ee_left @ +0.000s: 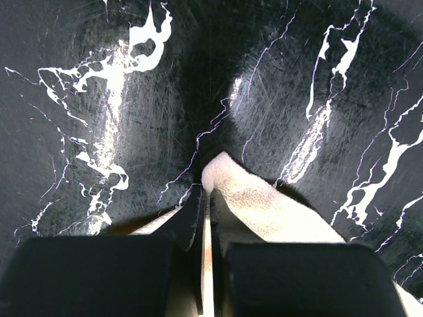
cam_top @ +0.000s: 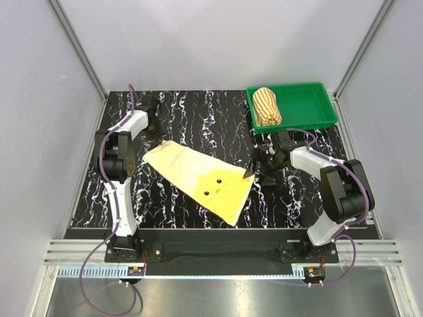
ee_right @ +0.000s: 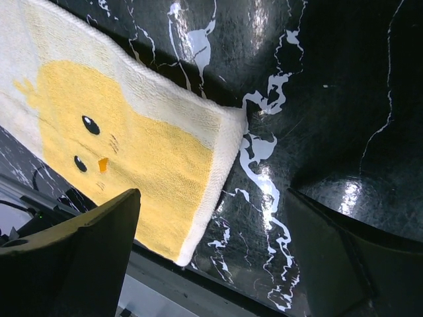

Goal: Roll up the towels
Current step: Flatten the towel

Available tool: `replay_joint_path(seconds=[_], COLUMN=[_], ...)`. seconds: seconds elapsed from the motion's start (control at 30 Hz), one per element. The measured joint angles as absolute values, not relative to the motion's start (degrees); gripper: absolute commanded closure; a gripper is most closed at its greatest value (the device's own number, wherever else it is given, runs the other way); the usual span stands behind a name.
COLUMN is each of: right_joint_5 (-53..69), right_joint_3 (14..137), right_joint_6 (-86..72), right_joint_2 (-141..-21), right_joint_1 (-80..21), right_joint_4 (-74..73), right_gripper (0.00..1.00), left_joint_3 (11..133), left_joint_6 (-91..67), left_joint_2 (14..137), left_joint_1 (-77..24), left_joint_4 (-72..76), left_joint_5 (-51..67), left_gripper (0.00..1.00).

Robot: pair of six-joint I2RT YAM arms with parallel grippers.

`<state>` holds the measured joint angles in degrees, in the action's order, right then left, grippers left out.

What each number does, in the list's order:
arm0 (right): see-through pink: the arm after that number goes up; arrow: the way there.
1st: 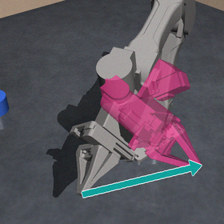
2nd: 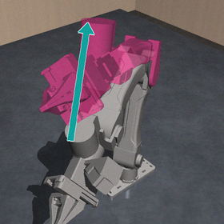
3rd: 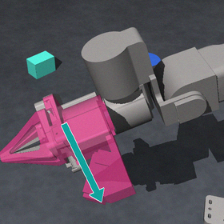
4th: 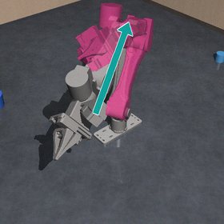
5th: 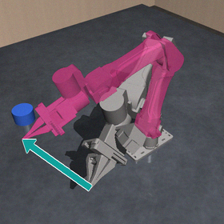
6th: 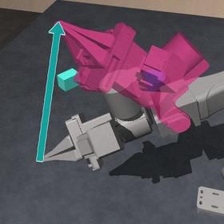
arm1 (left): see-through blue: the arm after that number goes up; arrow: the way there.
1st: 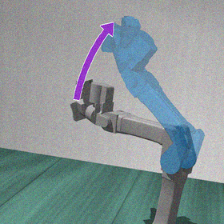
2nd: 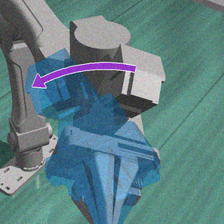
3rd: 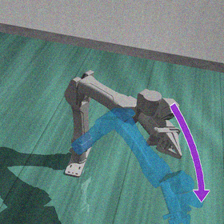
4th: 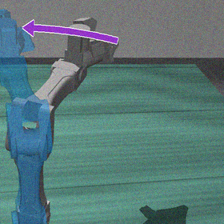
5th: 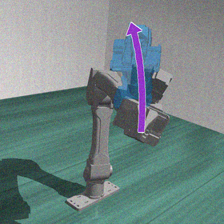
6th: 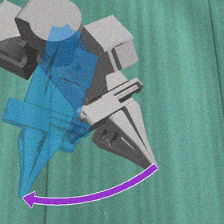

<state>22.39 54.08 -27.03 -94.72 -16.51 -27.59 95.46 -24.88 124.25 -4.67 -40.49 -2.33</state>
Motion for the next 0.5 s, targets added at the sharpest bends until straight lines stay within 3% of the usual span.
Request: replay_joint_path(seconds=[0.37, 0.5], right_joint_5=[26.5, 25.5], right_joint_3=[49.3, 49.3], right_joint_6=[-34.1, -35.4], right_joint_2=[-95.2, -95.9], right_joint_1=[-16.6, -16.6], right_joint_4=[-17.2, -15.4], right_gripper=[0.23, 0.40], left_joint_3=[95.0, 94.2], left_joint_6=[-24.9, -24.9], left_joint_2=[123.8, 123.2], left_joint_1=[-5.3, -5.7], left_joint_4=[-40.8, -40.9], left_joint_5=[-2.3, -2.3], left_gripper=[1.00, 1.00])
